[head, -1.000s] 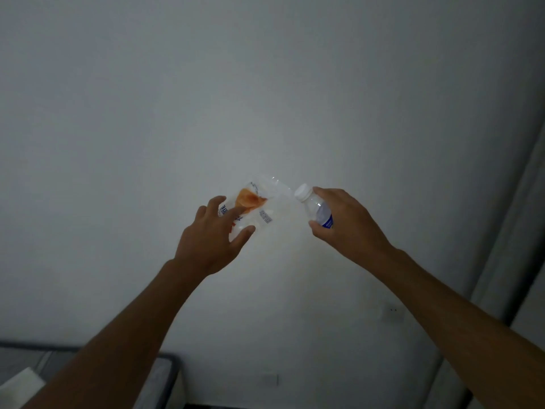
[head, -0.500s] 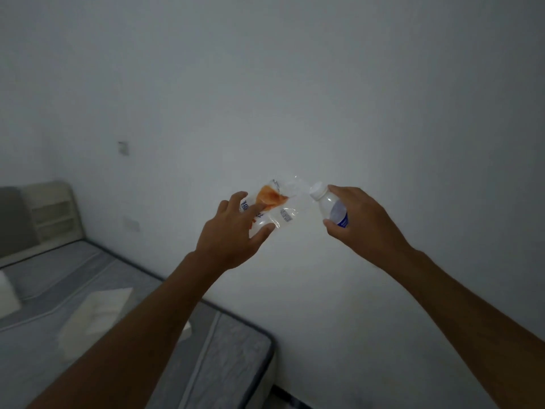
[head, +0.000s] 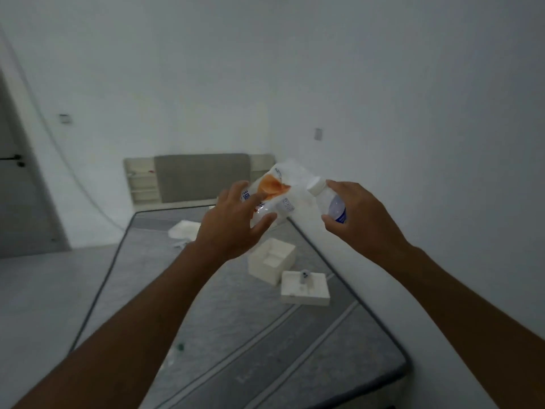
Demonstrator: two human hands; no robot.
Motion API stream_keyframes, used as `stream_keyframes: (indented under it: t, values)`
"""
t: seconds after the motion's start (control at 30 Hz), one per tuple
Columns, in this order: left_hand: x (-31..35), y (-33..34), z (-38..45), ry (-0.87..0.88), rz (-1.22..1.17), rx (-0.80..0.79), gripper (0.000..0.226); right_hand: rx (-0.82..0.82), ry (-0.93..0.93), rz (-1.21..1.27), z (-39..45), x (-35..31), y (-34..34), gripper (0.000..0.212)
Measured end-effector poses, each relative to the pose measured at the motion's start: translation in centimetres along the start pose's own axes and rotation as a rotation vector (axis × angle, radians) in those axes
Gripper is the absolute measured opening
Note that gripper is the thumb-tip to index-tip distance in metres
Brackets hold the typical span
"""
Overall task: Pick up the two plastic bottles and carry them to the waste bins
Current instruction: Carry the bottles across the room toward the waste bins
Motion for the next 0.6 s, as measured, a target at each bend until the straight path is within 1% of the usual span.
stream_keyframes:
  t: [0.13,0.23,0.37,0.5,0.6]
  values:
    - [-6.1,-6.7,-6.1,-0.16,0.124,0.052,0.058,-0.05,-0.136,0.126,2.2,-8.3,4.1,0.065]
    - [-10.4,-12.0,-10.8,-0.275,0.193,0.085,0.058,-0.058,-0.23,0.203,3.7,-15.4,6.3,0.066]
    - [-16.4,-19.5,-17.8,-0.423,0.315,0.118,0.06,-0.082,-0.352,0.329,4.9,-26.3,9.1,0.065]
    - [-22.2,-26.4,-24.7,-0.52,0.4,0.157,0.06,-0.112,-0.455,0.456,4.9,-38.0,11.9,0.061]
    - [-26.8,-31.5,-30.2,-0.564,0.448,0.19,0.059,-0.123,-0.516,0.494,4.6,-47.0,14.1,0.064]
Point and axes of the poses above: each hand's wrist, its own z-axis towards the middle knuckle, its own y-axis out of the palm, x = y × z, the point moved 6 cm from there along z, towards the middle knuckle, and after that the axes turned 8 degrees about -z, right-handed, at the moved point
